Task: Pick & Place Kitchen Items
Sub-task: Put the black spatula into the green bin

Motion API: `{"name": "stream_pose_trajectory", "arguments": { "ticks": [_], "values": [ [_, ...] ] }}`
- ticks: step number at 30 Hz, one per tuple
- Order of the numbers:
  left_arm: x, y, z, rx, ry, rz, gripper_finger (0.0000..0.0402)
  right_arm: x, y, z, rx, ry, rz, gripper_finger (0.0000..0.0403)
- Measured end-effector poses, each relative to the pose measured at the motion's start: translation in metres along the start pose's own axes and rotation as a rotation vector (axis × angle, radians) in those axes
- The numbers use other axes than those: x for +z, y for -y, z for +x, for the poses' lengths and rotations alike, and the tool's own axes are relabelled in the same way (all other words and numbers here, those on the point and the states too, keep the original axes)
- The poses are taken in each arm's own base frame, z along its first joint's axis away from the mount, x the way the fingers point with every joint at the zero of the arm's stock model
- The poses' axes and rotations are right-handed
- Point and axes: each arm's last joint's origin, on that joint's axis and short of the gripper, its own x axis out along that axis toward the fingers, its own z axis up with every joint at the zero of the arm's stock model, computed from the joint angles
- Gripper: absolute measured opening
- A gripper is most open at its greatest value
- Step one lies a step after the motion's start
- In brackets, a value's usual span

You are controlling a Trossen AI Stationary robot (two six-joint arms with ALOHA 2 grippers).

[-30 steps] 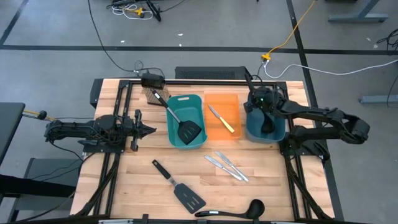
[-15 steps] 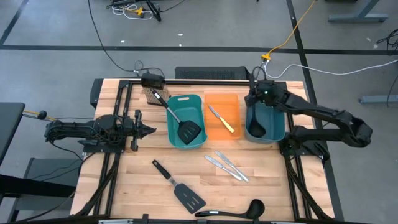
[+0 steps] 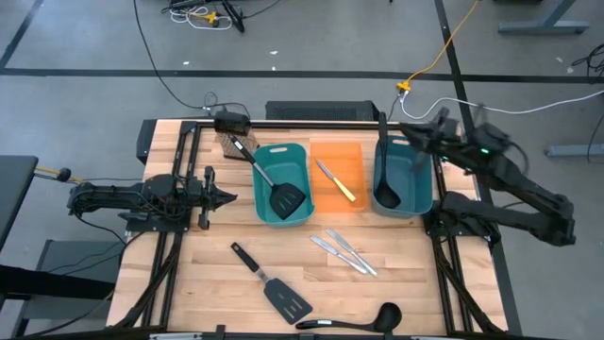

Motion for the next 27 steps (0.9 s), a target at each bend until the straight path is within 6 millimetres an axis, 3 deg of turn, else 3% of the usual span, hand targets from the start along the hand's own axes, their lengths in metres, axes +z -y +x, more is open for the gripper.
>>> {"name": "stream_pose_trajectory", "arguments": {
  "ticks": [5, 11, 19, 27],
  "values": [
    [0.000, 0.000, 0.000, 0.000, -0.001, -0.001, 0.0009, 0.003, -0.004, -0.040, 0.104, 0.110, -0.032, 0.0023],
    [0.000, 0.000, 0.000, 0.000, -0.001, 0.000, 0.0009, -0.027, -0.006, -0.065, 0.092, 0.125, -0.021, 0.0006],
    [0.000, -0.002, 0.000, 0.053, 0.001, -0.009, 0.0009, -0.083, -0.010, -0.060, 0.159, 0.146, 0.047, 0.0005],
    [0.001, -0.002, 0.000, 0.077, 0.008, -0.009, 0.0009, -0.123, -0.018, -0.041, 0.407, 0.205, 0.158, 0.0006]
  ]
}}
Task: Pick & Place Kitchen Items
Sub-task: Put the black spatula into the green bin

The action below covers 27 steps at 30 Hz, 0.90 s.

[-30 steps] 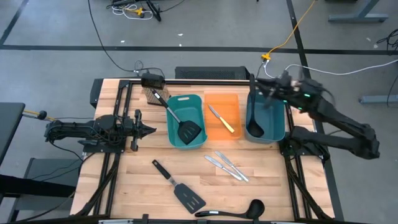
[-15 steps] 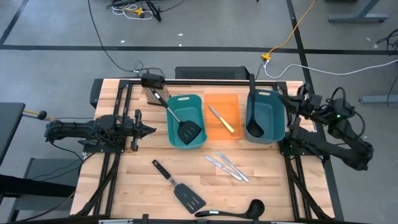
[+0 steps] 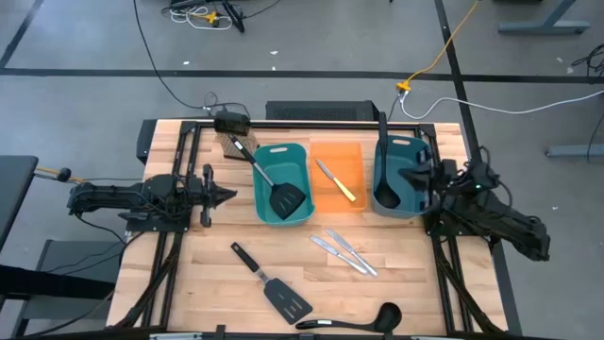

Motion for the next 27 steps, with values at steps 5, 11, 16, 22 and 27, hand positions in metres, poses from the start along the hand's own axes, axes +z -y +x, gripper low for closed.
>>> {"name": "stream_pose_trajectory", "arguments": {
  "ticks": [5, 11, 16, 22, 27],
  "values": [
    [0.000, -0.001, 0.000, 0.018, 0.002, 0.003, 0.0009, -0.015, 0.000, 0.000, 0.090, -0.024, 0.051, 0.0006],
    [0.000, -0.001, 0.000, 0.021, 0.001, 0.021, 0.0009, -0.017, 0.002, 0.001, 0.025, -0.023, 0.004, 0.0008],
    [0.003, 0.000, 0.000, 0.010, 0.029, -0.003, 0.0009, -0.020, 0.006, 0.000, -0.083, -0.046, -0.038, 0.0015],
    [0.014, 0.003, 0.000, -0.080, 0.104, 0.046, 0.0009, -0.024, 0.008, 0.000, -0.164, -0.076, -0.058, 0.0011],
    [0.037, 0.004, 0.004, -0.106, 0.109, 0.093, 0.0009, -0.024, 0.008, 0.000, -0.144, -0.083, -0.068, 0.0012]
  ]
}}
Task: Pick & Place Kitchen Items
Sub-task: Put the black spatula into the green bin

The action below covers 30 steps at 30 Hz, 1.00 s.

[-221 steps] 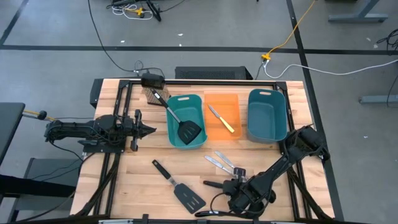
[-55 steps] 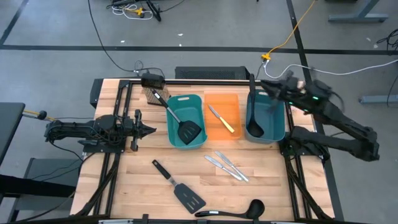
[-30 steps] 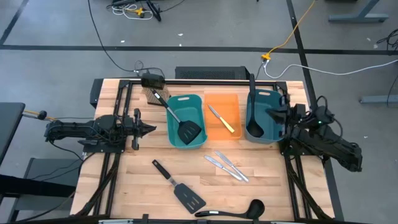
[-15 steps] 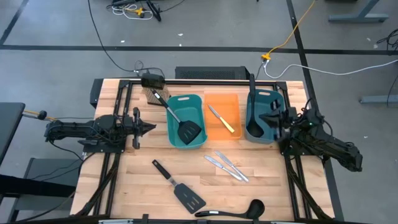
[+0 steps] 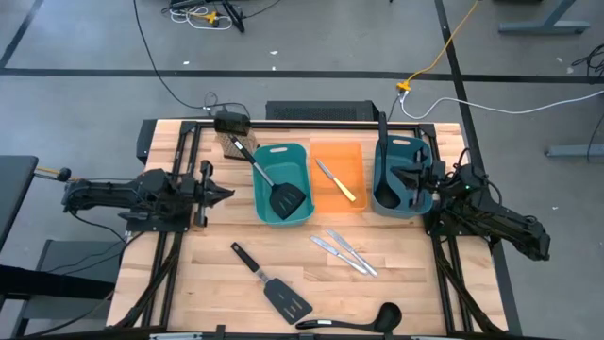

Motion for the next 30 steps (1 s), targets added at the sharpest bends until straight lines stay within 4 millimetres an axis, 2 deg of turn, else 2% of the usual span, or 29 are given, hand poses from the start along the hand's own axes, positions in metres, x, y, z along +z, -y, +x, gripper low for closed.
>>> {"name": "stream_pose_trajectory", "arguments": {
  "ticks": [5, 10, 15, 19, 23, 27, 30],
  "values": [
    [0.023, 0.001, 0.018, -0.069, -0.056, 0.035, 0.0009, -0.001, 0.001, 0.000, -0.025, -0.008, 0.002, 0.0013],
    [0.049, 0.007, 0.054, -0.128, -0.155, 0.049, 0.0009, 0.000, 0.001, 0.000, -0.019, 0.005, -0.002, 0.0013],
    [0.061, 0.021, 0.092, -0.191, -0.409, 0.047, 0.0009, 0.001, 0.000, 0.000, -0.014, 0.008, 0.011, 0.0013],
    [0.061, 0.033, 0.116, -0.224, -0.650, 0.061, 0.0010, 0.001, 0.000, 0.000, -0.014, 0.009, 0.015, 0.0013],
    [0.057, 0.046, 0.134, -0.249, -0.803, 0.072, 0.0029, 0.001, 0.000, 0.000, -0.014, 0.009, 0.014, 0.0013],
    [0.045, 0.063, 0.149, -0.278, -0.880, 0.058, 0.0080, 0.001, 0.000, 0.000, -0.014, 0.009, 0.013, 0.0013],
    [0.029, 0.076, 0.155, -0.310, -0.955, 0.073, 0.0132, 0.001, 0.000, 0.000, -0.014, 0.010, 0.011, 0.0013]
  ]
}}
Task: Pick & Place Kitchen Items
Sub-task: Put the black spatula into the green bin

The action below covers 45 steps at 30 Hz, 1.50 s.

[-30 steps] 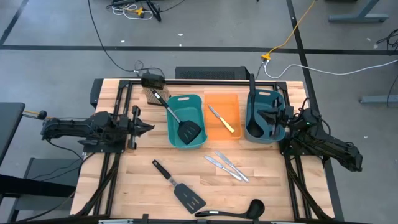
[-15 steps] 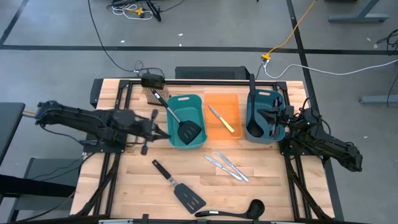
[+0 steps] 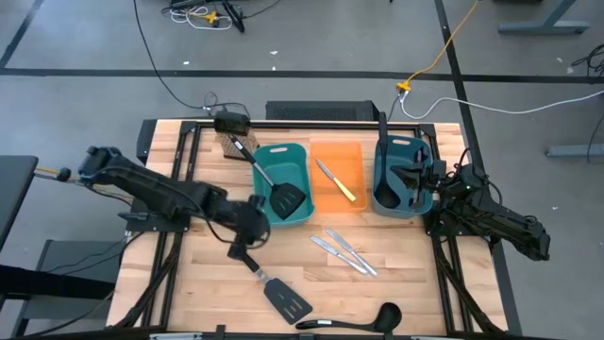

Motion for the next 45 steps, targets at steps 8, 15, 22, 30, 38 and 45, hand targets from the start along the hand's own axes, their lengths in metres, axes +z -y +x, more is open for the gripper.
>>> {"name": "stream_pose_trajectory", "arguments": {
  "ticks": [8, 15, 22, 30, 38, 45],
  "values": [
    [-0.016, 0.040, 0.047, -0.177, -0.202, 0.176, 0.0225, 0.000, 0.000, 0.000, -0.001, 0.000, -0.005, 0.0013],
    [-0.032, 0.065, 0.082, -0.180, -0.322, 0.257, 0.0229, 0.000, 0.000, 0.000, -0.001, 0.000, -0.005, 0.0013],
    [-0.047, 0.069, 0.106, -0.179, -0.425, 0.323, 0.0228, 0.000, 0.000, 0.000, -0.001, -0.001, -0.005, 0.0013],
    [-0.053, 0.069, 0.114, -0.180, -0.475, 0.362, 0.0226, 0.000, 0.000, 0.000, -0.002, -0.002, -0.005, 0.0013],
    [-0.053, 0.068, 0.115, -0.194, -0.471, 0.360, 0.0138, 0.000, 0.000, 0.000, -0.002, -0.002, -0.005, 0.0013],
    [-0.054, 0.069, 0.113, -0.221, -0.477, 0.342, 0.0116, 0.000, 0.000, 0.000, -0.002, -0.002, -0.005, 0.0013]
  ]
}}
